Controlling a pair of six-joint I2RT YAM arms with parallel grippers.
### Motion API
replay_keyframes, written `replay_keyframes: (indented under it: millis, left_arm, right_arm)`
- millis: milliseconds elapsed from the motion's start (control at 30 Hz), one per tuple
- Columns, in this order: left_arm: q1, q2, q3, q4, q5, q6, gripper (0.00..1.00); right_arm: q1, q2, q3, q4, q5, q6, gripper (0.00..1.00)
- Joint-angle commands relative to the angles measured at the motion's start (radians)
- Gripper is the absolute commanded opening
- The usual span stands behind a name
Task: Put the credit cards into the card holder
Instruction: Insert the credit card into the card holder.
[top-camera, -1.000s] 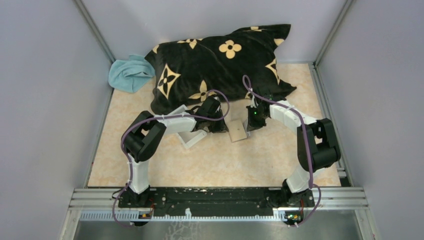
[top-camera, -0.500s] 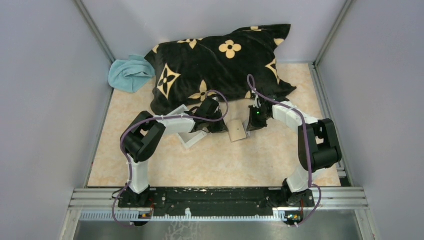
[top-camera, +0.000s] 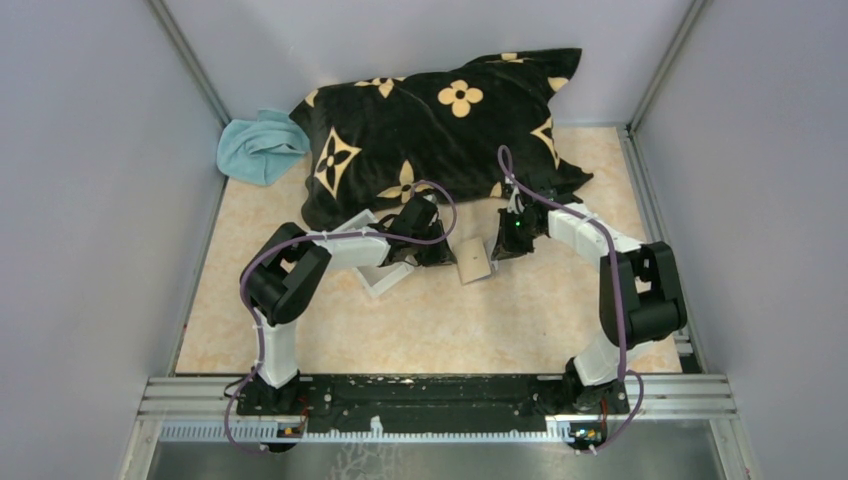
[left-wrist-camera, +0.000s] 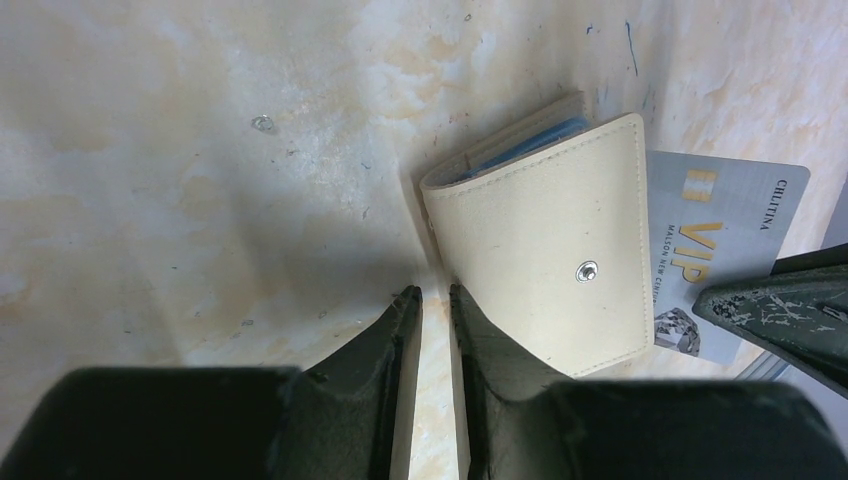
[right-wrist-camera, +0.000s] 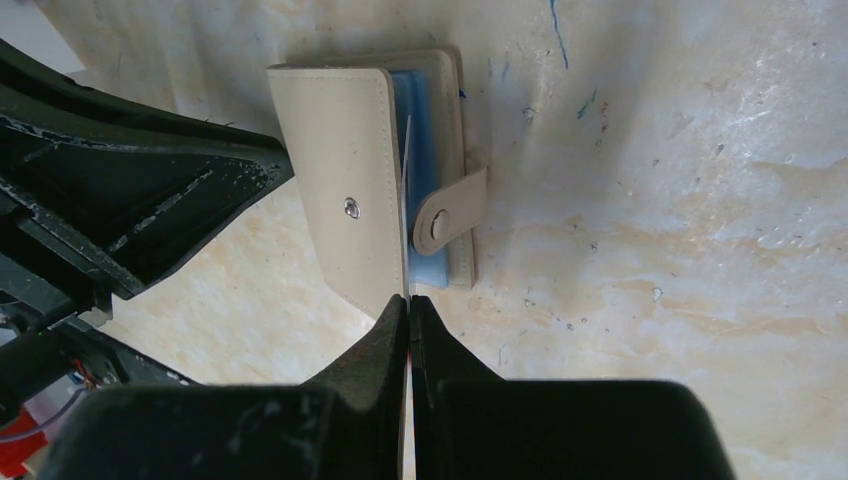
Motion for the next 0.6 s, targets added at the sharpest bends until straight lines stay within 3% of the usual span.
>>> replay_keyframes:
  millis: [0,567]
  left_arm:
    - [0.005,0.098,-0.087,-0.231,-0.082,0.058,0.26]
    - [0.004,0.098,-0.151,-0.097,0.081,0.106,0.19]
  right_arm:
    - [-0.005,-0.052,0.03,0.037,-0.042,0.014,0.0]
    - [0.034,-0.066,0.036,0.058,-0.058,0.048,0.0]
